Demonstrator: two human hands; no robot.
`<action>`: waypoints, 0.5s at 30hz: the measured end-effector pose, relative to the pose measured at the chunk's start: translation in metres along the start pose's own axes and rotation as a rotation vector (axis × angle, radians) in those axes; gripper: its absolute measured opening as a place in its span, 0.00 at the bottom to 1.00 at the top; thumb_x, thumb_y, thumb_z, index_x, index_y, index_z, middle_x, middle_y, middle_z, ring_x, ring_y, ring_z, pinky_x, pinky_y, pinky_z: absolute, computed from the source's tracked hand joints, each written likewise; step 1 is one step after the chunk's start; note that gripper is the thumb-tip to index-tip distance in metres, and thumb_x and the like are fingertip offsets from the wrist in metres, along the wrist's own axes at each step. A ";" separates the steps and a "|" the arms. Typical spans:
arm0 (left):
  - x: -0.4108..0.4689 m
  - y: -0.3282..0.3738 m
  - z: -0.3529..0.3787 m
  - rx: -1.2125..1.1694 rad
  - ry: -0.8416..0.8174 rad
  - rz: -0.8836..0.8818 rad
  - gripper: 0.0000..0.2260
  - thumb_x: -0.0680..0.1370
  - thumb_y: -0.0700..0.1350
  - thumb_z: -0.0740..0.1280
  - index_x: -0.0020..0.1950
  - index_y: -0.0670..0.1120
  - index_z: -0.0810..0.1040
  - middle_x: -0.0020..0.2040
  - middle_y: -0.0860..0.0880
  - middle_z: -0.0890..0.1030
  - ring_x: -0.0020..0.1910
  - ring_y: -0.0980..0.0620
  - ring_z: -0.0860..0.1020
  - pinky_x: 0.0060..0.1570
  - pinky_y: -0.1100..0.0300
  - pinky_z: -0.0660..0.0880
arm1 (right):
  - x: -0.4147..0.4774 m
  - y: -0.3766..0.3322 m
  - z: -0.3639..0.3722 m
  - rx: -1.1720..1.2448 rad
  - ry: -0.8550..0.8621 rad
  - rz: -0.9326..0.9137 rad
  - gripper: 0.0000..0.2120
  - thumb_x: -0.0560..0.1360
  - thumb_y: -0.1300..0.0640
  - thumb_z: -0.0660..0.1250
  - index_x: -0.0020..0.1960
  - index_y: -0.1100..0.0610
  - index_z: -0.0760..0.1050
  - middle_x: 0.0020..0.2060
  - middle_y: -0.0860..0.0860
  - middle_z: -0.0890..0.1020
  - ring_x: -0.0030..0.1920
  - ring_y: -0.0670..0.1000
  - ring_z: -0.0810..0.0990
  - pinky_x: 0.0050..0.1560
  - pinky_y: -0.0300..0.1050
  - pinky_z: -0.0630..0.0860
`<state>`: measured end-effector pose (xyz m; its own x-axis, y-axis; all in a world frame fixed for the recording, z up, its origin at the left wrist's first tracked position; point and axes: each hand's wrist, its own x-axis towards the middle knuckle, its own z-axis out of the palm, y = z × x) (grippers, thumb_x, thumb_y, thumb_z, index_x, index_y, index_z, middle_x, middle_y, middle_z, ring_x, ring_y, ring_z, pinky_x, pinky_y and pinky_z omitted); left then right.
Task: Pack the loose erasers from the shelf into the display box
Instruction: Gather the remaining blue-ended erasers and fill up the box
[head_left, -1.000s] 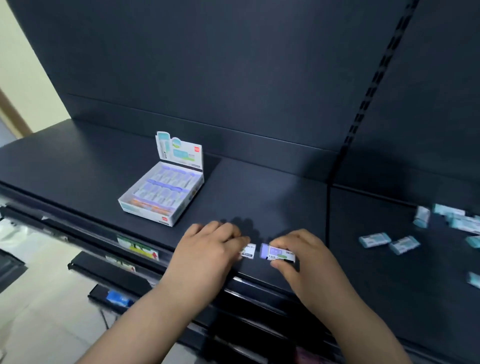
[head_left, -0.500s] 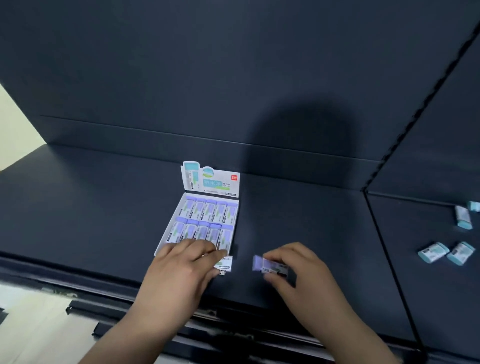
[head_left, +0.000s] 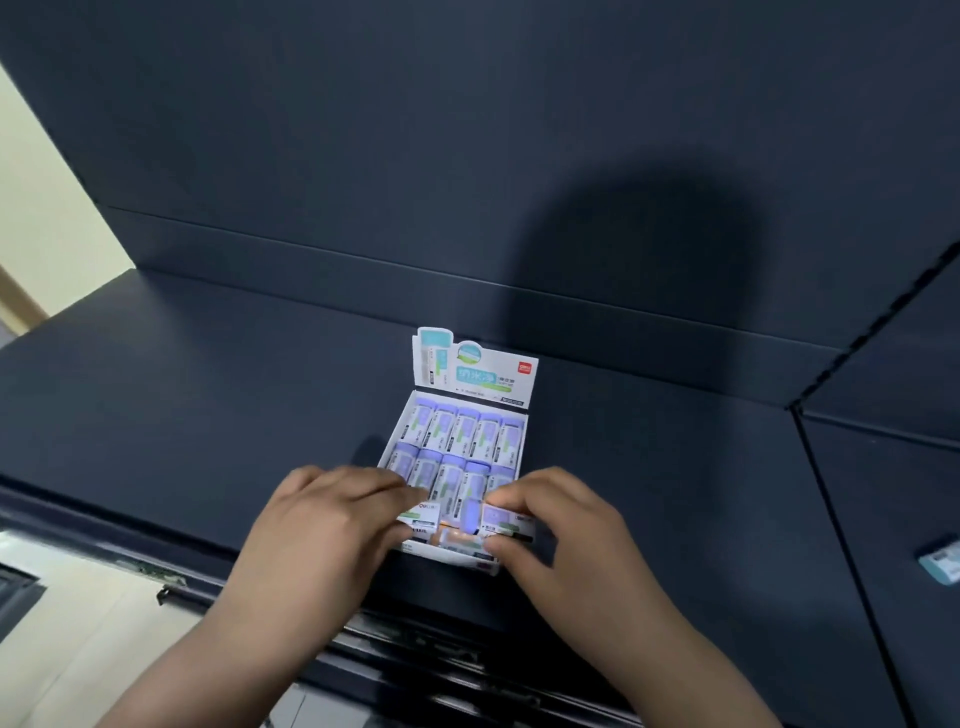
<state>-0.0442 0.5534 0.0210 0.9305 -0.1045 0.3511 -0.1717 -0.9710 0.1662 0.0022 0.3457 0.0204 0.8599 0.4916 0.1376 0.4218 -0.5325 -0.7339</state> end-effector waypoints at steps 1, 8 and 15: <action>0.001 -0.004 0.001 -0.013 -0.005 0.014 0.11 0.64 0.48 0.70 0.46 0.52 0.83 0.44 0.57 0.83 0.40 0.54 0.81 0.42 0.62 0.63 | 0.002 -0.002 0.004 -0.025 -0.008 -0.002 0.09 0.71 0.52 0.70 0.50 0.44 0.75 0.47 0.34 0.73 0.53 0.36 0.71 0.54 0.28 0.67; 0.018 -0.029 0.004 -0.076 -0.123 0.175 0.11 0.63 0.50 0.78 0.43 0.56 0.83 0.39 0.61 0.82 0.38 0.54 0.80 0.37 0.59 0.70 | 0.017 -0.013 0.017 -0.254 -0.069 0.066 0.08 0.70 0.48 0.69 0.47 0.43 0.72 0.42 0.35 0.71 0.49 0.39 0.68 0.53 0.33 0.65; 0.026 -0.043 0.006 -0.120 -0.218 0.356 0.11 0.60 0.49 0.80 0.39 0.57 0.83 0.37 0.61 0.81 0.35 0.56 0.80 0.29 0.60 0.74 | 0.020 -0.022 0.026 -0.293 -0.078 0.135 0.07 0.71 0.50 0.68 0.49 0.47 0.77 0.45 0.39 0.76 0.51 0.41 0.71 0.55 0.36 0.68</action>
<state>-0.0106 0.5910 0.0179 0.8508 -0.4838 0.2052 -0.5188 -0.8356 0.1806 0.0028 0.3848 0.0218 0.8941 0.4479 -0.0075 0.3797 -0.7665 -0.5180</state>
